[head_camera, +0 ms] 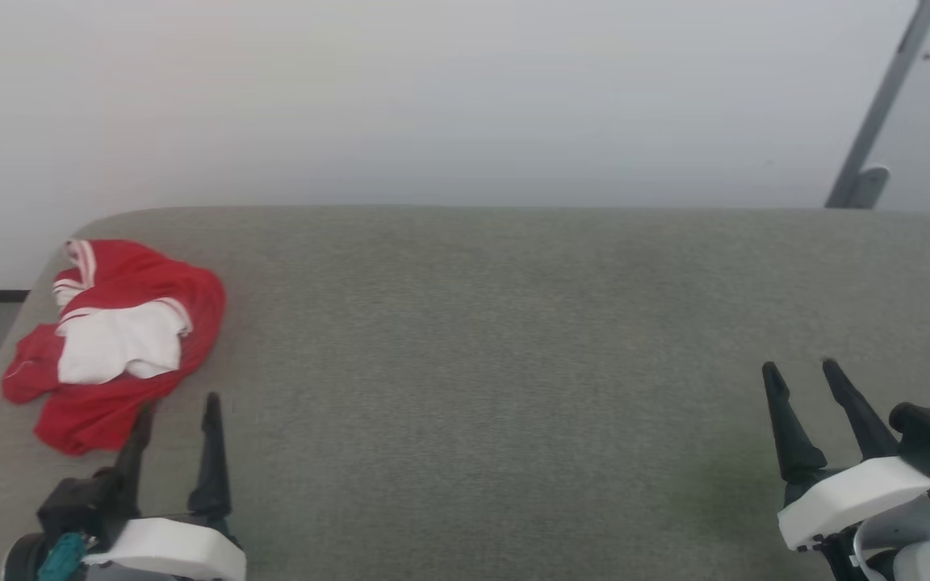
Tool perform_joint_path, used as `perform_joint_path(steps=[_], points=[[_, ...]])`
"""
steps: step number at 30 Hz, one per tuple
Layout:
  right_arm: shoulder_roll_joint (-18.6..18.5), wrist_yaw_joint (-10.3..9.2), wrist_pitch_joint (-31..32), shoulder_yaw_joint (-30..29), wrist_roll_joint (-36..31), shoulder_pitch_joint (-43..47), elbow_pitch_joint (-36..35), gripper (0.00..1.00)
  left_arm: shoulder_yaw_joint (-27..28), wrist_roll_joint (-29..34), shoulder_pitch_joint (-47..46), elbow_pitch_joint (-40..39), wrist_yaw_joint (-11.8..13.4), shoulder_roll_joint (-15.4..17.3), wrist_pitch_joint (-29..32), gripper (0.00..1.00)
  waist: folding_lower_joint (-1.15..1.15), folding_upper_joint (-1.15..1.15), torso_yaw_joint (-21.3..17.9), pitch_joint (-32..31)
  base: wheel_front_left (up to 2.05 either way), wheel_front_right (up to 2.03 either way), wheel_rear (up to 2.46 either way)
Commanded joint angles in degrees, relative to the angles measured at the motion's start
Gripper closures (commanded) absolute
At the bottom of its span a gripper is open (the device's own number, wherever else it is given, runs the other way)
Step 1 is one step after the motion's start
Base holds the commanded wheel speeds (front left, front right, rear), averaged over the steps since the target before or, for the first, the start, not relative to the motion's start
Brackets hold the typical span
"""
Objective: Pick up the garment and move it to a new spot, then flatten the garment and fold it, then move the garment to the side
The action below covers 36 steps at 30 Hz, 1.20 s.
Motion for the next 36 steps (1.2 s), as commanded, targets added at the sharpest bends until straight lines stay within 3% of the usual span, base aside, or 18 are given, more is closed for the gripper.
perform_joint_path(steps=[1, 22, 36], points=[[-0.1, 0.00, 0.2, 0.5, -0.1, 0.4, -0.3, 0.00, 0.7, -0.5, -0.7, 0.3, 0.4, 0.3, -0.3, 0.00, 0.00, 0.00, 1.4, -0.5, 0.00, 0.00, 0.00], [0.7, -0.01, -0.1, 6.9, 1.4, -0.4, 2.2, 0.00, 4.0, -2.7, 1.3, 0.7, 2.8, 3.4, 2.7, 0.00, 0.00, 0.00, 17.6, -4.7, 0.00, 0.00, 0.00], [0.8, -0.01, -0.9, 7.3, 1.8, -0.9, 3.4, 0.00, 4.6, -4.2, 0.9, -0.5, 3.9, 3.4, 4.4, 0.00, 0.00, 0.00, 20.8, -4.0, 0.00, 0.00, 0.00]])
